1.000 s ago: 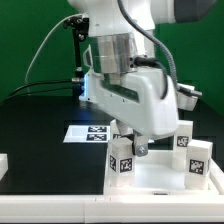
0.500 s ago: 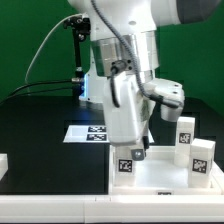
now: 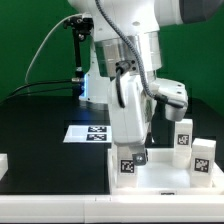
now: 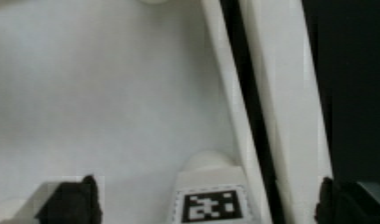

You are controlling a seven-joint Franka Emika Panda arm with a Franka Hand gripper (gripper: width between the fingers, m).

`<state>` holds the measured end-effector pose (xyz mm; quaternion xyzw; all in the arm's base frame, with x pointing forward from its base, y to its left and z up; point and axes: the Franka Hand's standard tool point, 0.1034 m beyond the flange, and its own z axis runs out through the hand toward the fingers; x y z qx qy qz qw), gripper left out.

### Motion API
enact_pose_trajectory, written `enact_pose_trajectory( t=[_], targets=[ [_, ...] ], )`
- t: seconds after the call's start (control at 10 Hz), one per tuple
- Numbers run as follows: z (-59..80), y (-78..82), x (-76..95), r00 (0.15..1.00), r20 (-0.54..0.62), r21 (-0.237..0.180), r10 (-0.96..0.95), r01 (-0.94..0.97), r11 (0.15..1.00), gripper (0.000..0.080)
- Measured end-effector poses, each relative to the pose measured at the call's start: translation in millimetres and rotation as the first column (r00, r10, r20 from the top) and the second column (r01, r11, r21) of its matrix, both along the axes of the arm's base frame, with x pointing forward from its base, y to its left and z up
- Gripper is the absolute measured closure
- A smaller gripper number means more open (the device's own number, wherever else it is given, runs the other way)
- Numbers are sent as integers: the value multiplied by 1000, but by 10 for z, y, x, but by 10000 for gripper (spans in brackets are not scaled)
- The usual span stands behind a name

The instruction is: Assemble square table

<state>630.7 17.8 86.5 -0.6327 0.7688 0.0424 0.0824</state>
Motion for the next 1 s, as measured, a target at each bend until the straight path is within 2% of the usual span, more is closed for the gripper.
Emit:
enact_pose_trajectory(
  t=[0.2,0.3,0.6,0.7,0.8,0.9,1.0],
  targets=[
    [321,-31,61,998,49,5,35,-35,999,151],
    [403,-50,93,997,59,7,47,-48,999,151],
    [339,-34,69,996,54,1,77,-77,997,150],
    [326,-75,46,960,68,-35,273,-271,962,150],
    [318,-142,31,893,85,-61,441,-438,897,150],
    [283,-173,11,788,103,-102,608,-599,794,150],
    [254,-138,-16,678,95,-128,729,-718,684,150]
  ],
)
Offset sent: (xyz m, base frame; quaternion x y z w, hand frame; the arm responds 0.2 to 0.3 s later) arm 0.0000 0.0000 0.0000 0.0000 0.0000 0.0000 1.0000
